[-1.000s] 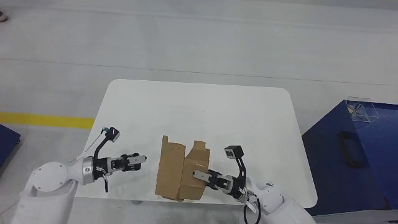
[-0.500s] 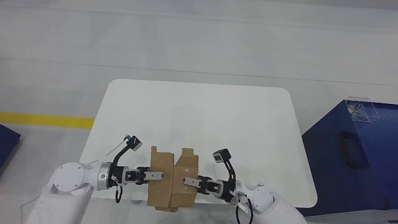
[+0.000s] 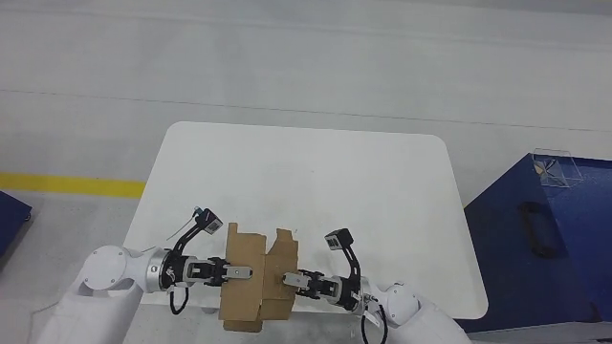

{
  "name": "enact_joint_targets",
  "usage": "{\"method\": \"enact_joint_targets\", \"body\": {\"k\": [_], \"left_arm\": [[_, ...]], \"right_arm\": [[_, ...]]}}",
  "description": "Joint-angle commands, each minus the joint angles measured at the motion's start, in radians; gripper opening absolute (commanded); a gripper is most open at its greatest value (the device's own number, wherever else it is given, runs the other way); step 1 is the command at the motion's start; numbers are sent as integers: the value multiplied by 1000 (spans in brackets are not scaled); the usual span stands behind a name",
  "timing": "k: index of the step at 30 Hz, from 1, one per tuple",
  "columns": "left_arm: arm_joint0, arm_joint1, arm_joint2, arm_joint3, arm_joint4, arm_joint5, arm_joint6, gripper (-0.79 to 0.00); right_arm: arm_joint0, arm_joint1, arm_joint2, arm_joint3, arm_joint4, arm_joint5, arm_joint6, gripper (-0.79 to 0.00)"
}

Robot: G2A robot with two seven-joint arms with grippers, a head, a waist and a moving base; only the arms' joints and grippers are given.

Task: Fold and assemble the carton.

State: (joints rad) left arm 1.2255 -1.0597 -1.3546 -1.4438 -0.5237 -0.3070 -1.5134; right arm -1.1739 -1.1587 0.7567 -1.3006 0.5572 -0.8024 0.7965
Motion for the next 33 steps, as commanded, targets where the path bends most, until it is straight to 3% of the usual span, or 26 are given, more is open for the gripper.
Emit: {"method": "enact_joint_targets", "body": {"k": [1, 4, 8, 10, 14, 18, 21, 25, 33], "left_arm": [[0, 0, 0, 0, 0, 0, 0, -785], [0, 0, 0, 0, 0, 0, 0, -785], [31, -22, 9, -39, -262, -92, 128, -785], [40, -41, 42, -25, -396, -184, 184, -785], [18, -89, 171, 15, -563, -263, 263, -785], [-14, -145, 276, 51, -671, -293, 293, -785], [-26, -183, 293, 78, -762, -278, 278, -785], [-38, -220, 273, 122, -718, -263, 263, -785], [-25, -275, 252, 155, -608, -245, 245, -785]], "right_arm": [[0, 0, 0, 0, 0, 0, 0, 0], [6, 3, 22, -3, -59, -21, -32, 0], [-38, 17, 173, -57, -254, -210, -261, 0], [-81, 27, 288, -143, -420, -210, -364, 0], [-230, 26, 464, -351, -837, -210, -650, 0], [-314, 13, 474, -405, -1189, -210, -918, 0], [-324, 2, 426, -374, -1364, -210, -1087, 0], [-297, -7, 337, -301, -1413, -210, -1216, 0], [-223, -7, 228, -203, -1316, -210, -1295, 0]]}}
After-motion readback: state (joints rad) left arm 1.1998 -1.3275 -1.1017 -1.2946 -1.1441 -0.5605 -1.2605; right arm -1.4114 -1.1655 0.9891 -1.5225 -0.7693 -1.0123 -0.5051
